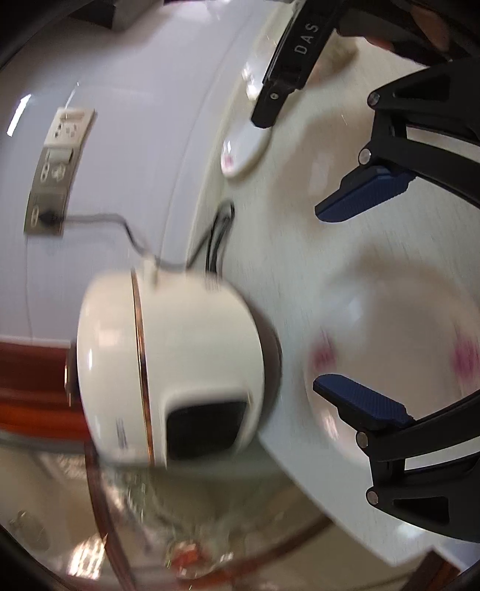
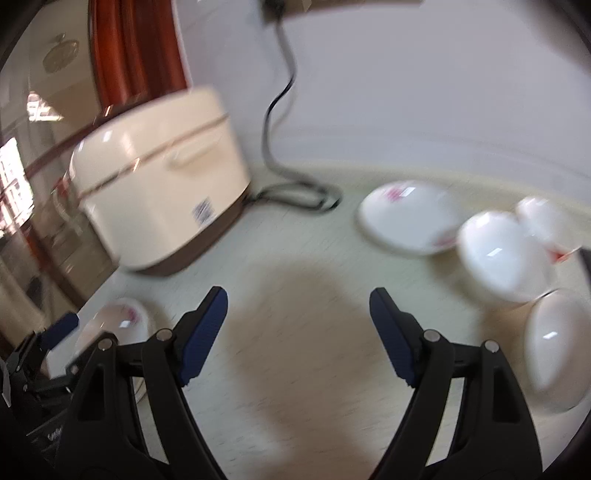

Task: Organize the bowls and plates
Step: 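Move both grippers back toward the remaining bowls and plates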

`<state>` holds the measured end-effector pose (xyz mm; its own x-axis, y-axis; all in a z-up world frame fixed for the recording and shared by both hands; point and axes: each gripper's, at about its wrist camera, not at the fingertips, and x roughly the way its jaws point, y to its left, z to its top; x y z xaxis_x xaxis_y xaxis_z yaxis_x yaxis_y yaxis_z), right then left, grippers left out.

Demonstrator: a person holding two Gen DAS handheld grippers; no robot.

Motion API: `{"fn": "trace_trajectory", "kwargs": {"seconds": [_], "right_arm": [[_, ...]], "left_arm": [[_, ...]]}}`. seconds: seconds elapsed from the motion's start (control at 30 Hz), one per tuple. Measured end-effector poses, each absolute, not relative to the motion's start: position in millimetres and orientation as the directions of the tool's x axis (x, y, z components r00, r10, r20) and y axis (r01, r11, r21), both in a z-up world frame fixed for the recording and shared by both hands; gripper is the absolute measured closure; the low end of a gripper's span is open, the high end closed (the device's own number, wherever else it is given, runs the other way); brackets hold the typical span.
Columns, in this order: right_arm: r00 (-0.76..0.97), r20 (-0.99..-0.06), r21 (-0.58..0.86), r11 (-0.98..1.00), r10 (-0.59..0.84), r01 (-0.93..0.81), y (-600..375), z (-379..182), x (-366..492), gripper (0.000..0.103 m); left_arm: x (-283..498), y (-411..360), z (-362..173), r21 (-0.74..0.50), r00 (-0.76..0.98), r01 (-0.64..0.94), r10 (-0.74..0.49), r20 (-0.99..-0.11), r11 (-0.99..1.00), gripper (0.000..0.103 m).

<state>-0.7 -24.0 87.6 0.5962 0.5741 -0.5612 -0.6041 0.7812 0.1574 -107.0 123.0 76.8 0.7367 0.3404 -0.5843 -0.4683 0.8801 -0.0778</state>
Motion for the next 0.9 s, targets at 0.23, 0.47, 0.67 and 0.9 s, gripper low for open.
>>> {"fn": "trace_trajectory", "kwargs": {"seconds": [0.23, 0.47, 0.67, 0.9], "right_arm": [[0.837, -0.400, 0.112, 0.927, 0.373, -0.359, -104, 122, 20, 0.022], [0.870, -0.415, 0.145, 0.963, 0.267, -0.226, -146, 122, 44, 0.022], [0.856, -0.442, 0.111, 0.964, 0.267, -0.243, -138, 119, 48, 0.022], [0.845, -0.456, 0.123, 0.960, 0.279, -0.251, -133, 115, 52, 0.021]], "left_arm": [[13, 102, 68, -0.182, 0.707, -0.427, 0.202, -0.678, 0.886, 0.014], [113, 92, 44, -0.304, 0.698, -0.428, 0.098, -0.709, 0.851, 0.014], [167, 94, 22, -0.312, 0.680, -0.476, 0.120, -0.723, 0.823, 0.014], [196, 96, 15, -0.340, 0.690, -0.464, 0.093, -0.718, 0.818, 0.044]]}}
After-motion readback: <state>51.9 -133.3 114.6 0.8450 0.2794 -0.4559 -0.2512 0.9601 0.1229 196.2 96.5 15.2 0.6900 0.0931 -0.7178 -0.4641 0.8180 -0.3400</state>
